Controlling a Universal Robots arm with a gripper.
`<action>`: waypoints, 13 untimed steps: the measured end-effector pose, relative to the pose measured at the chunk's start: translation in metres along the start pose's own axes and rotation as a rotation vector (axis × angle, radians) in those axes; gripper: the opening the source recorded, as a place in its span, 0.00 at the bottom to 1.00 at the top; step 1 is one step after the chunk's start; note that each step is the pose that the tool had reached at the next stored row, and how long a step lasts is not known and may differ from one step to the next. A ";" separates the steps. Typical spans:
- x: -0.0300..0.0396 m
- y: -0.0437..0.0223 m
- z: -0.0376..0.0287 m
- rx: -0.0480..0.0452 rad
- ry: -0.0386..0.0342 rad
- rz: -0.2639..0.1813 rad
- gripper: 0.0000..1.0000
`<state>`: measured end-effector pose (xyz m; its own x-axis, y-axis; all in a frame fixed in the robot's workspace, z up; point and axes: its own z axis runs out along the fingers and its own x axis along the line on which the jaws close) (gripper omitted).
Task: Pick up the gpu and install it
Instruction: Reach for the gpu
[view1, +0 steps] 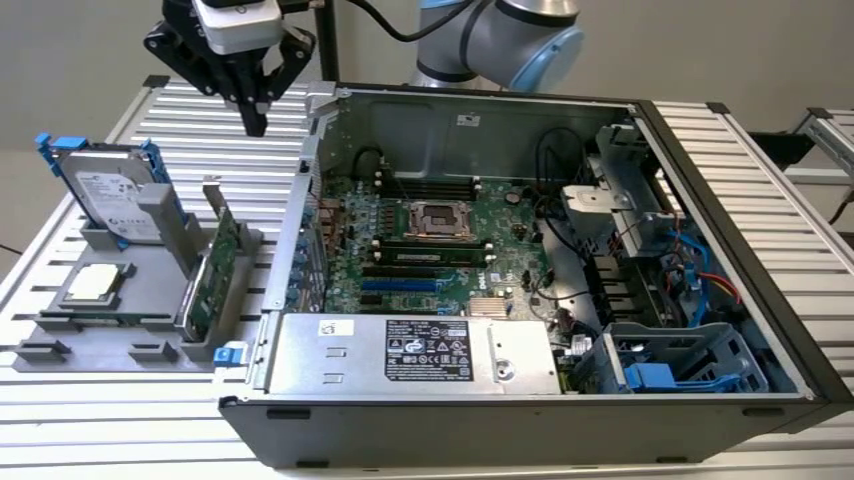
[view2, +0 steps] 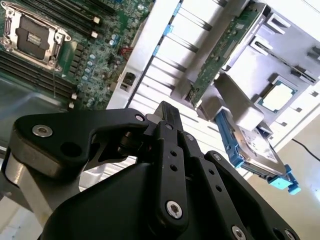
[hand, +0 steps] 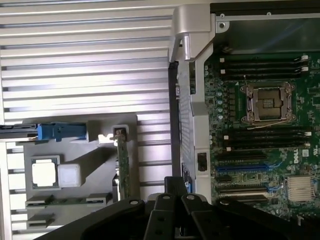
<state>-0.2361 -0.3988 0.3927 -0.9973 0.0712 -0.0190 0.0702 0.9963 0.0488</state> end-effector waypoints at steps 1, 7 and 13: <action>0.0013 -0.0001 0.0000 0.0000 0.0000 0.000 0.00; 0.0089 -0.0006 -0.0002 0.0000 0.0000 0.000 0.00; 0.0160 -0.0012 -0.0004 0.0000 0.0000 0.000 0.00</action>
<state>-0.2521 -0.3988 0.3927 -0.9973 0.0711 -0.0190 0.0701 0.9963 0.0488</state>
